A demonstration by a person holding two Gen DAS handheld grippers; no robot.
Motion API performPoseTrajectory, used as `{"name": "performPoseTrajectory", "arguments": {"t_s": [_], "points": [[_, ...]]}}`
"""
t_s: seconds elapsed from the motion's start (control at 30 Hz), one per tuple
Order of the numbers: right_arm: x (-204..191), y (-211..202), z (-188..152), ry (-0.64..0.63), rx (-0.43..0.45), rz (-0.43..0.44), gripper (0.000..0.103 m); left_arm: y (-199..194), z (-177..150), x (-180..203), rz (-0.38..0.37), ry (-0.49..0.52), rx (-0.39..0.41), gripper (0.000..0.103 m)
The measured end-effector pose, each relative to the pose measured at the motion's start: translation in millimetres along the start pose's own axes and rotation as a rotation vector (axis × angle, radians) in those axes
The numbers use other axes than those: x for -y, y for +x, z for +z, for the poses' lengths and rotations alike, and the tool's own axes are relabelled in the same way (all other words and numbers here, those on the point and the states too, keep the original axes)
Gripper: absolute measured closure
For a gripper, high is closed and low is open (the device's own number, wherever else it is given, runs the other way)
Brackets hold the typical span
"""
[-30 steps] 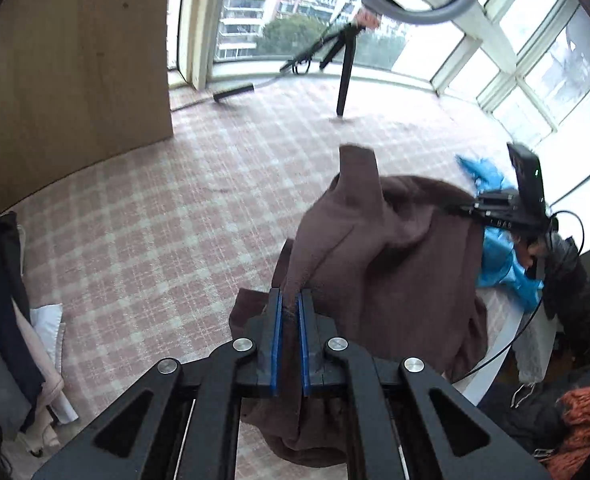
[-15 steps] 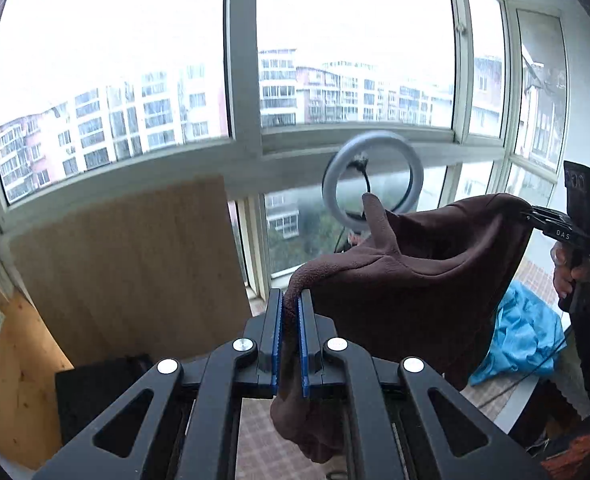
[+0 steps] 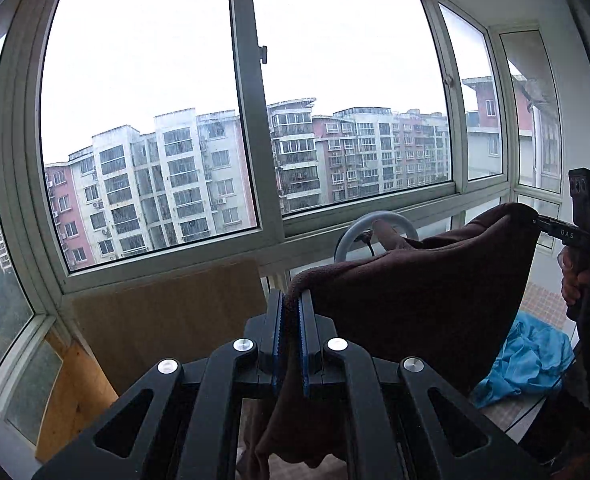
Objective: Fold clothes
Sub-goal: 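Raise the held garment high with both grippers to let it hang open, then lay the brown garment flat on the blanket and open both grippers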
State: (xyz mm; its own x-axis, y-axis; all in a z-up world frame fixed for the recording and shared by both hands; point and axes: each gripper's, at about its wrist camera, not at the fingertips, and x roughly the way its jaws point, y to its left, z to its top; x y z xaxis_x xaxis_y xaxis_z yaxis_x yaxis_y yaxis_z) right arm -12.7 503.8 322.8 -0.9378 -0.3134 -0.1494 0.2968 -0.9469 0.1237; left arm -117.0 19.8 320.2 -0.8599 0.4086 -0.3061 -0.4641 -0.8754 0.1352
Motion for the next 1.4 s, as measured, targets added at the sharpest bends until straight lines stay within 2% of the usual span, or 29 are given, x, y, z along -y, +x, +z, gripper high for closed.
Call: {"name": "performPoseTrajectory", "arguments": {"t_s": [0.07, 0.13, 0.27, 0.37, 0.53, 0.57, 0.63, 0.67, 0.73, 0.77, 0.8, 0.83, 0.87, 0.97, 1.03, 1.1, 1.13, 1.17, 1.2, 1.27, 1.4], "points": [[-12, -15, 6, -0.055, 0.024, -0.031, 0.099, -11, 4, 4, 0.023, 0.031, 0.015, 0.097], [-21, -15, 5, -0.094, 0.027, -0.066, 0.099, -7, 3, 4, 0.032, 0.044, 0.003, 0.096], [-10, 26, -15, -0.087, -0.042, -0.106, 0.099, 30, -13, -5, 0.032, 0.032, -0.077, 0.096], [14, 81, -43, -0.050, -0.153, -0.130, 0.099, 101, -41, -13, 0.045, 0.013, -0.202, 0.096], [53, 199, -99, -0.006, -0.313, -0.219, 0.099, 245, -108, -32, 0.073, -0.033, -0.413, 0.096], [60, 223, -112, -0.007, -0.351, -0.233, 0.099, 275, -122, -36, 0.078, -0.043, -0.452, 0.094], [72, 269, -147, -0.021, -0.499, -0.264, 0.093, 334, -158, -43, 0.159, -0.031, -0.551, 0.091], [79, 286, -163, -0.013, -0.571, -0.275, 0.086, 353, -178, -43, 0.206, -0.015, -0.595, 0.091], [88, 292, -192, 0.011, -0.639, -0.264, 0.084, 372, -213, -52, 0.238, -0.020, -0.655, 0.091], [91, 288, -205, 0.008, -0.658, -0.260, 0.083, 372, -229, -58, 0.218, -0.057, -0.680, 0.091], [93, 279, -216, -0.010, -0.672, -0.262, 0.076, 365, -244, -61, 0.189, -0.088, -0.701, 0.091], [98, 269, -228, -0.013, -0.691, -0.264, 0.068, 357, -259, -64, 0.159, -0.115, -0.720, 0.090], [107, 256, -240, 0.000, -0.712, -0.265, 0.056, 348, -275, -66, 0.128, -0.142, -0.740, 0.088], [133, 219, -276, 0.052, -0.772, -0.263, 0.056, 310, -325, -56, 0.022, -0.187, -0.824, 0.084], [153, 182, -292, 0.141, -0.781, -0.259, 0.056, 276, -360, -48, -0.052, -0.232, -0.874, 0.084], [171, 143, -304, 0.227, -0.770, -0.259, 0.056, 243, -384, -44, -0.069, -0.303, -0.909, 0.082], [178, 127, -309, 0.262, -0.758, -0.257, 0.056, 227, -395, -43, -0.057, -0.339, -0.924, 0.078], [183, 113, -315, 0.291, -0.753, -0.254, 0.053, 215, -404, -39, -0.051, -0.371, -0.938, 0.073], [186, 103, -323, 0.310, -0.757, -0.259, 0.046, 206, -412, -34, -0.052, -0.402, -0.952, 0.071], [189, 99, -342, 0.322, -0.790, -0.293, 0.041, 205, -428, -16, -0.091, -0.418, -0.981, 0.067], [191, 100, -384, 0.387, -0.865, -0.319, 0.041, 218, -451, 21, -0.190, -0.436, -1.026, 0.059]]}}
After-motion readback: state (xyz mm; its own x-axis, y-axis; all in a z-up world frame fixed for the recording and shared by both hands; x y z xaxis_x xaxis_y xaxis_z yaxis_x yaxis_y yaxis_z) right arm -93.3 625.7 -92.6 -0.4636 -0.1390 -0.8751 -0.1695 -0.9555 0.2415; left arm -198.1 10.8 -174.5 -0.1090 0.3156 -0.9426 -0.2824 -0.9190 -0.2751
